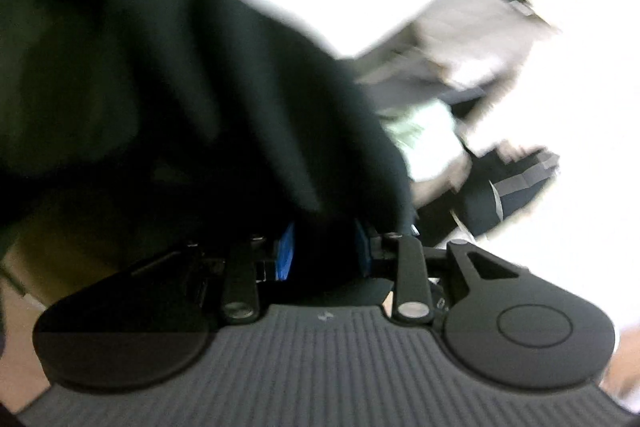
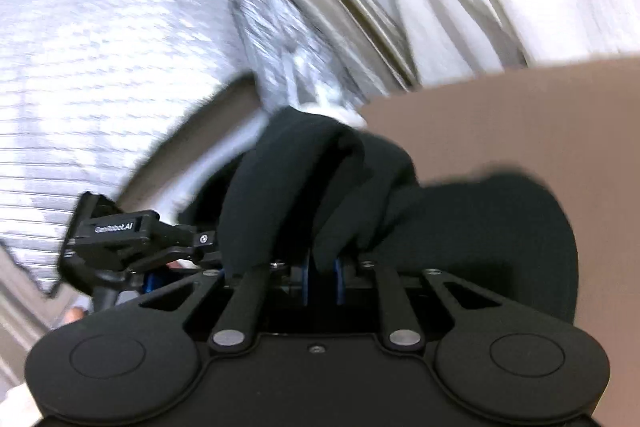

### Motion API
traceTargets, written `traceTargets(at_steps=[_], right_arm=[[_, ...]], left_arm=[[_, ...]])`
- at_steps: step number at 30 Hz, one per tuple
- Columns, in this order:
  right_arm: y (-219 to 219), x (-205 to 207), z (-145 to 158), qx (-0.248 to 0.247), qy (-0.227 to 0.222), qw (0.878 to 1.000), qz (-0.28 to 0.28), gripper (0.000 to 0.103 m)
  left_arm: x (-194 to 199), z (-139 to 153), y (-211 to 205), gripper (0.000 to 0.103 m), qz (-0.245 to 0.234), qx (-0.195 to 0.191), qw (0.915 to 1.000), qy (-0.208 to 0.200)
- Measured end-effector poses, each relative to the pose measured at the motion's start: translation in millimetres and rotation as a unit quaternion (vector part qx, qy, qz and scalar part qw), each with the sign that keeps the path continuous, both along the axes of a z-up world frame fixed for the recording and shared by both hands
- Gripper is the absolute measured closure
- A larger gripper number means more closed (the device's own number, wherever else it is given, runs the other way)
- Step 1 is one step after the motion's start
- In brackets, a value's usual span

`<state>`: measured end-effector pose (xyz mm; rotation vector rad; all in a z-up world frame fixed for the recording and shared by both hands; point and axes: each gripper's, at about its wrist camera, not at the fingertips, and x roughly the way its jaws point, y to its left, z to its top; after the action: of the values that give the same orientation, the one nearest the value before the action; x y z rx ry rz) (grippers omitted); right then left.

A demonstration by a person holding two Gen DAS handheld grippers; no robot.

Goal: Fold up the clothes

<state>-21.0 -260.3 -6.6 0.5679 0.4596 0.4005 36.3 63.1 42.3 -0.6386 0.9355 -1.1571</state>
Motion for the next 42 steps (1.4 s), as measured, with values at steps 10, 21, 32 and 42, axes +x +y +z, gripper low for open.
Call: traceTargets(at_steps=[10, 21, 32, 42], right_arm=[[-31.3, -96.6, 18.3, -0.218, 0.075, 0.969, -0.094, 0.074], [-47.6, -107.8, -31.7, -0.170, 0.111, 0.978, -0.041, 0.033], [-44.7, -117.9, -40.3, -0.137, 0.080, 0.987, -0.008, 0.019], [-56.7, -119.4, -51.4, -0.124, 0.111, 0.986, -0.032, 0.019]], left_arm=[[-111.6, 50.6, -66.2, 0.033, 0.034, 0.271, 0.9123, -0.305], [-102.1, 1.3, -114.9, 0.013, -0.043, 0.292, 0.9139, -0.278], [-117.5, -33.4, -160.5, 0.008, -0.100, 0.289, 0.9083, -0.285], [-106.2, -38.9, -159.5, 0.044, -0.089, 0.346, 0.8920, -0.277]])
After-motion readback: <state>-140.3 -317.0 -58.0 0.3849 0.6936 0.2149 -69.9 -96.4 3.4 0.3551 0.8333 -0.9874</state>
